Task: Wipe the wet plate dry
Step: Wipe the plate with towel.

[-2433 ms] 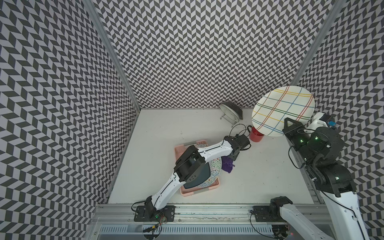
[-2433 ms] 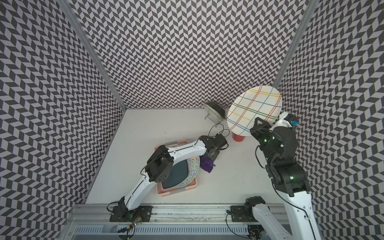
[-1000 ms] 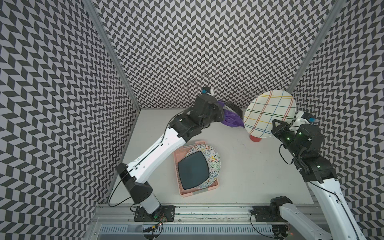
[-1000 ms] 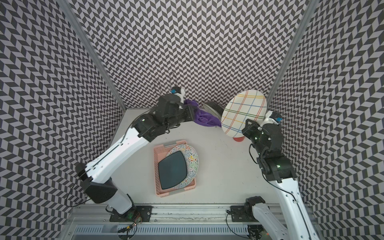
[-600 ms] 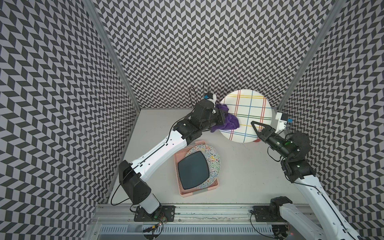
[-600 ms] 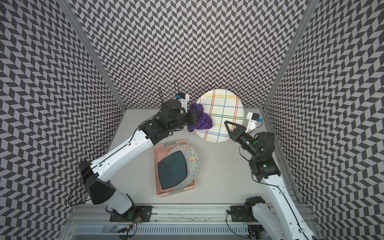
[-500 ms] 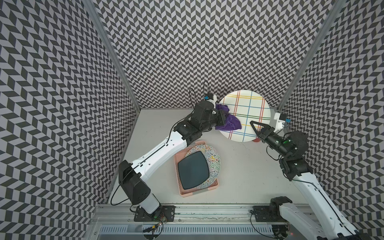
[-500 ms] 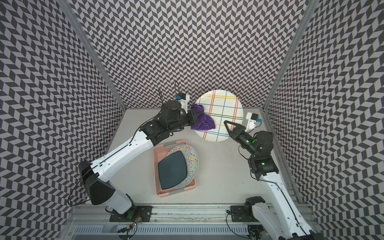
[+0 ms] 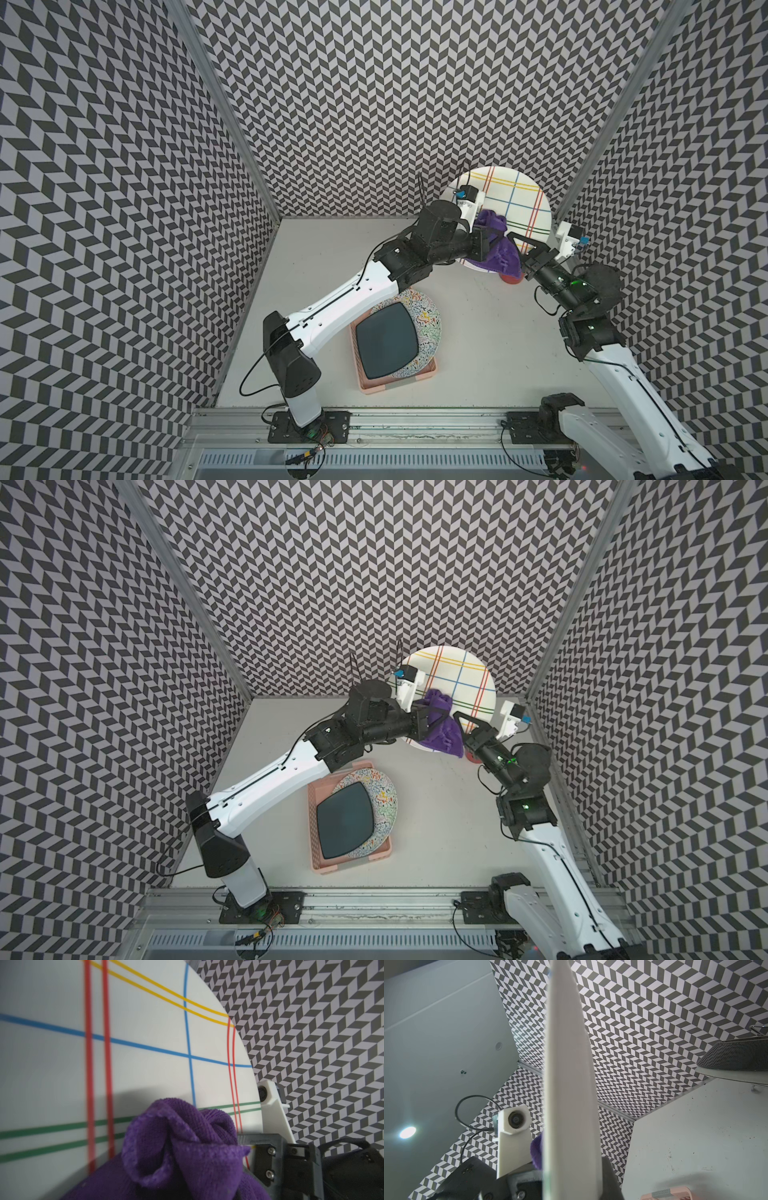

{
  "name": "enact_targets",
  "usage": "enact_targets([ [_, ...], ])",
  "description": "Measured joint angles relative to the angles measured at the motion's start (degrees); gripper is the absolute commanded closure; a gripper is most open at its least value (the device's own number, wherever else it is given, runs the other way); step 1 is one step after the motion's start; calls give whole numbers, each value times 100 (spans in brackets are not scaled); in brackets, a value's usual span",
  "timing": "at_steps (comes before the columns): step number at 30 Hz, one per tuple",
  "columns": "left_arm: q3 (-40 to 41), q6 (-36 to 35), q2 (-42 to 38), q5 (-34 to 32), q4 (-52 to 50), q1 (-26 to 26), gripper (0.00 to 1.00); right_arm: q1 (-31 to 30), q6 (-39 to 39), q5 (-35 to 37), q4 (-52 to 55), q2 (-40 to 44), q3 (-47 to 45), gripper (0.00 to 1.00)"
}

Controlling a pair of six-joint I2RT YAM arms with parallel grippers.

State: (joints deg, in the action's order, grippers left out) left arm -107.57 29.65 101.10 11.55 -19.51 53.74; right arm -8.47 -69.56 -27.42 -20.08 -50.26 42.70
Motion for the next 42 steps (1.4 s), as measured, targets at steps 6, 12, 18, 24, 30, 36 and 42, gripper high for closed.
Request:
enact_targets([
  [6,306,304,-221,214,55,-369,100,-24,46,-142,98,-44,15,100],
  [12,529,575,-588,24,243,-1209,100,-391,516,-474,264,0,20,100],
  [18,382,63,-466,-140,326,-739,100,-520,505,-599,-144,39,-223,100],
  [24,420,-535,-332,35,365,-501,100,-1403,957,-492,-485,323,-1029,100],
  [30,1397,-992,-601,-164,944,-321,100,-1853,1384,127,-317,435,-1427,100],
  [36,3287,-920,-1633,-498,1714,-361,100,-1998,1611,562,-26,833,-1696,100],
  [42,4579,-898,-2656,-562,2184,-654,100,-1998,1624,1001,-369,887,-1694,100],
])
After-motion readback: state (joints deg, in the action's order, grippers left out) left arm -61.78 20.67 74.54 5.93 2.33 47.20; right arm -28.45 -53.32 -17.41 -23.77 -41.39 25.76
